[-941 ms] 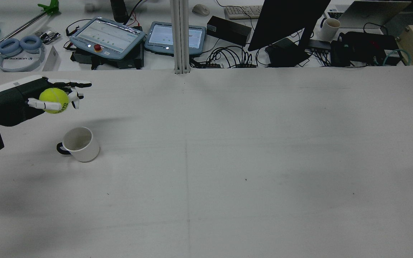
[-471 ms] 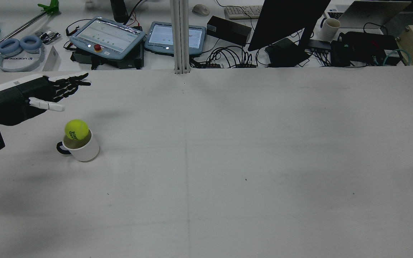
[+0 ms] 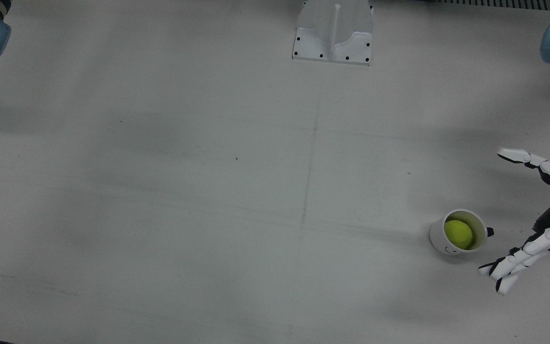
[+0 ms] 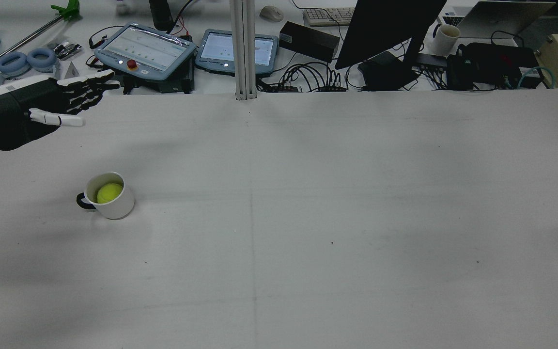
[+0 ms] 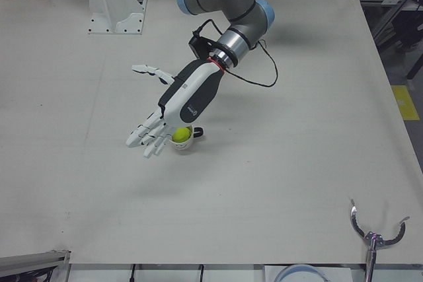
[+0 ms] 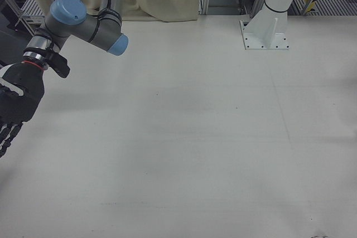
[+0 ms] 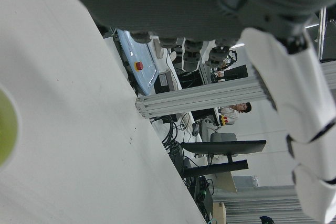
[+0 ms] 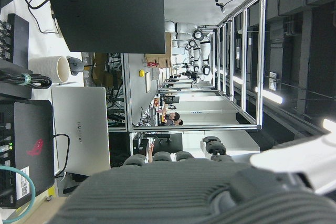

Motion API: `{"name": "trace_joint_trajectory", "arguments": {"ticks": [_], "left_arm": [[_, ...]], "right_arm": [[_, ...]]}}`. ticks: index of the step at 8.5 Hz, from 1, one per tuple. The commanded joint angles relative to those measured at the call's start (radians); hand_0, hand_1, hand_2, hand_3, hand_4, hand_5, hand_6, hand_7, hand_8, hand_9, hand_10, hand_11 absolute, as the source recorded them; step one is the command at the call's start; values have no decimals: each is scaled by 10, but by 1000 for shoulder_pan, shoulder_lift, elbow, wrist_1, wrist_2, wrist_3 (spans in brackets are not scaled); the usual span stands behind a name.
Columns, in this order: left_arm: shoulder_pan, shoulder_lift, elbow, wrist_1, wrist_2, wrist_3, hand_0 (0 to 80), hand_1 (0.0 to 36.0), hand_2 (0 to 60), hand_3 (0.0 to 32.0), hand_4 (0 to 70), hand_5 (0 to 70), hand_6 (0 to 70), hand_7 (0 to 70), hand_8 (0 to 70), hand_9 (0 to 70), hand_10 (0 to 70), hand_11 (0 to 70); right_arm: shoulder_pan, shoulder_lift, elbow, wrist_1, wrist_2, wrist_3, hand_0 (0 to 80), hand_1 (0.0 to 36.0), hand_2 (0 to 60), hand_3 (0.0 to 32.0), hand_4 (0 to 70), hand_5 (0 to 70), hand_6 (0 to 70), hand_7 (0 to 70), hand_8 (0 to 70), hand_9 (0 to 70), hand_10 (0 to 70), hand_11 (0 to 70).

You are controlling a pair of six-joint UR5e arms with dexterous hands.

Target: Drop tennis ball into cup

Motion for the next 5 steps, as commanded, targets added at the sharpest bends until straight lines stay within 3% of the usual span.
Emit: {"name": "trace_joint_trajectory", "arguments": {"ticks": [1, 2, 4, 5], "left_arm": [[-168, -98, 44, 47, -6, -7, 282, 92, 149, 0, 88, 0, 6, 200, 0, 26, 0, 0], [-215, -102, 70, 37, -6, -8, 332, 109, 152, 0, 17, 0, 5, 140, 0, 14, 0, 0], [-286, -89, 104, 41, -6, -8, 470, 194, 112, 0, 0, 2, 1, 67, 0, 0, 0, 0], [-330, -78, 165, -4, -6, -8, 479, 199, 74, 0, 0, 0, 0, 63, 0, 0, 0, 0]], "right_arm": [[0, 1, 0, -1, 0, -1, 0, 0, 0, 0, 0, 0, 0, 0, 0, 0, 0, 0], [0, -1, 3, -1, 0, -1, 0, 0, 0, 0, 0, 0, 0, 0, 0, 0, 0, 0], [0, -1, 3, -1, 0, -1, 0, 0, 0, 0, 0, 0, 0, 0, 0, 0, 0, 0], [0, 1, 2, -1, 0, -1, 0, 0, 0, 0, 0, 0, 0, 0, 0, 0, 0, 0]]}}
